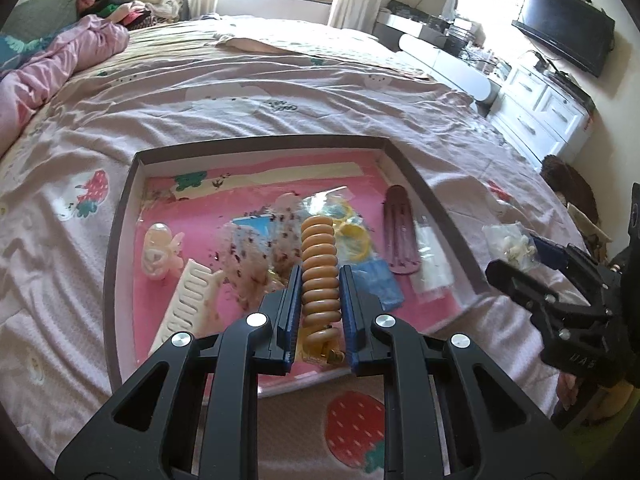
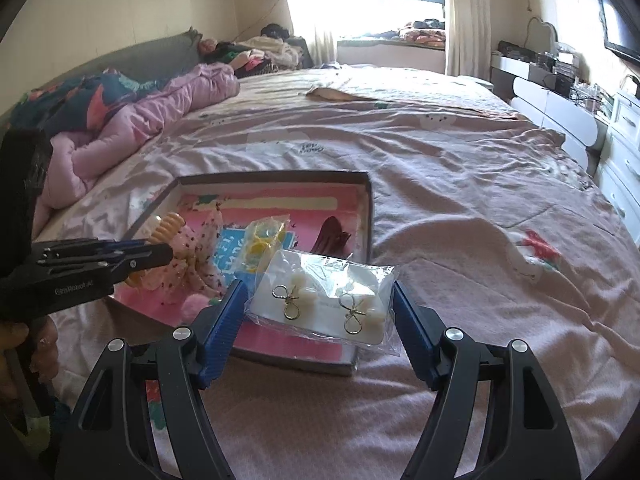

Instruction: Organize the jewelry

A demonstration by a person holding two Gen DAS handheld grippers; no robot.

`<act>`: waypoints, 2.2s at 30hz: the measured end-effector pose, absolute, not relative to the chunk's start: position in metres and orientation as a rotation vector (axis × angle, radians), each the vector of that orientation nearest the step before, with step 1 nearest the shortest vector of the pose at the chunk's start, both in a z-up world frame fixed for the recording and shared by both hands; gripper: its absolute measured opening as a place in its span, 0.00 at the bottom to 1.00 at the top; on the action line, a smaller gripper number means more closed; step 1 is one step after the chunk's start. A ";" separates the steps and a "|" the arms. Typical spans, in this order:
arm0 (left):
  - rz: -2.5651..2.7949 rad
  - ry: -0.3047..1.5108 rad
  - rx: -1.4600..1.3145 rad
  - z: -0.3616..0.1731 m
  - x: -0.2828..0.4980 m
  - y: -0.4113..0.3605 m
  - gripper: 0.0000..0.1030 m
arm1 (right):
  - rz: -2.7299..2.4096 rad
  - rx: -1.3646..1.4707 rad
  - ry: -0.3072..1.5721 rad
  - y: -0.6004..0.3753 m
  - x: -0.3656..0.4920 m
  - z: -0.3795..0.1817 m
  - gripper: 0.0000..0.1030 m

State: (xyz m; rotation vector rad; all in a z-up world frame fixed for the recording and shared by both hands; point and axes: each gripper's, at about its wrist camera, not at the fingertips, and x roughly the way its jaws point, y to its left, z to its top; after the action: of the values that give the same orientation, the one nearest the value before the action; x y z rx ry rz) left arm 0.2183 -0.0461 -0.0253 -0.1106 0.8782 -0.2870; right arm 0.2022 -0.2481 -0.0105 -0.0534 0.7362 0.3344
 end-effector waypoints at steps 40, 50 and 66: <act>-0.231 0.850 -0.146 -0.019 0.202 -0.021 0.39 | 0.401 -0.086 0.765 -0.217 0.183 -0.025 0.87; -0.197 0.811 -0.145 -0.008 0.160 -0.014 0.68 | 0.366 -0.025 0.696 -0.237 0.156 0.006 0.94; -0.133 0.773 -0.141 -0.006 0.103 -0.005 0.89 | 0.382 -0.008 0.698 -0.241 0.111 0.010 0.94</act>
State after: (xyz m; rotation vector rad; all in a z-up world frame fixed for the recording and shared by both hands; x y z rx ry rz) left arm 0.1026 -0.0051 -0.0058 -0.1410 0.7729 -0.1331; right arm 0.1105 -0.2411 0.0097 -0.0080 0.6984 0.3823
